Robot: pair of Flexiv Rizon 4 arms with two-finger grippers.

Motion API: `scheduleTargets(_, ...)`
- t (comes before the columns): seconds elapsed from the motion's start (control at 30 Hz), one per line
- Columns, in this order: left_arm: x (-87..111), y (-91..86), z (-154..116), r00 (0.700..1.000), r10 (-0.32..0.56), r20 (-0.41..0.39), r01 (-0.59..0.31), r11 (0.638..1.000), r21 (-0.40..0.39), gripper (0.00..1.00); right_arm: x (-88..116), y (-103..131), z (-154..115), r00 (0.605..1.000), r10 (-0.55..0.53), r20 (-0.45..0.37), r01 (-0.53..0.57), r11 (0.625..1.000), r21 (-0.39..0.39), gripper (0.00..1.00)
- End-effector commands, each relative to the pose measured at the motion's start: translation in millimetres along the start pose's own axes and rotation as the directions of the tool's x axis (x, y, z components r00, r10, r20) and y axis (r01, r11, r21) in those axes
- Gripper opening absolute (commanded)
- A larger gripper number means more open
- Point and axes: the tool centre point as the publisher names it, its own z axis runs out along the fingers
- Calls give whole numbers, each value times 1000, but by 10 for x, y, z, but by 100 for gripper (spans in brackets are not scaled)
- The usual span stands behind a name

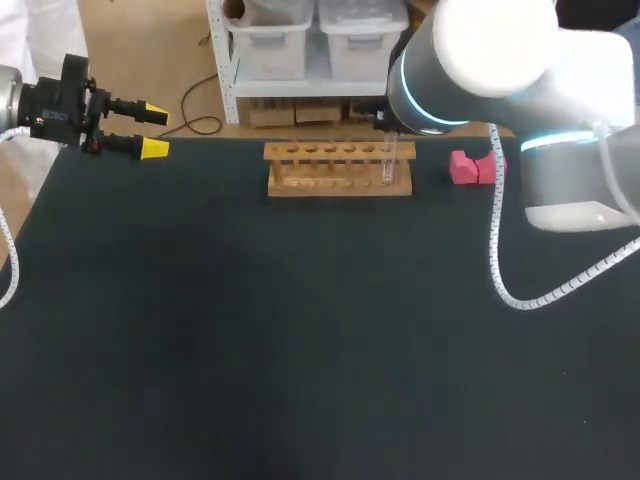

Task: Grasp the test tube, adjust it, and insert it.

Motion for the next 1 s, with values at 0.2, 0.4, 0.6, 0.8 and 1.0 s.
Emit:
scheduleTargets(0.2, 11, -6, 0, 1000, 3, 3, -3, 1000, -1, 100, -264, -23, 97, 978, 22, 207, -17, 999, -28, 0)
scheduleTargets(0.4, 11, -6, 0, 1000, 3, 3, -3, 1000, -1, 100, -447, -20, 139, 957, 42, 288, -30, 998, -47, 0)
scheduleTargets(0.6, 11, -6, 0, 1000, 3, 3, -3, 1000, -1, 100, -566, 4, 188, 932, 49, 360, -27, 997, -66, 0)
scheduleTargets(0.8, 11, -6, 0, 1000, 3, 3, -3, 1000, -1, 100, -610, 6, 219, 916, 47, 397, -17, 997, -80, 0)
scheduleTargets(1.0, 11, -6, 0, 1000, 3, 3, -3, 1000, -1, 100, -610, 43, 272, 903, 39, 428, 6, 995, -103, 0)
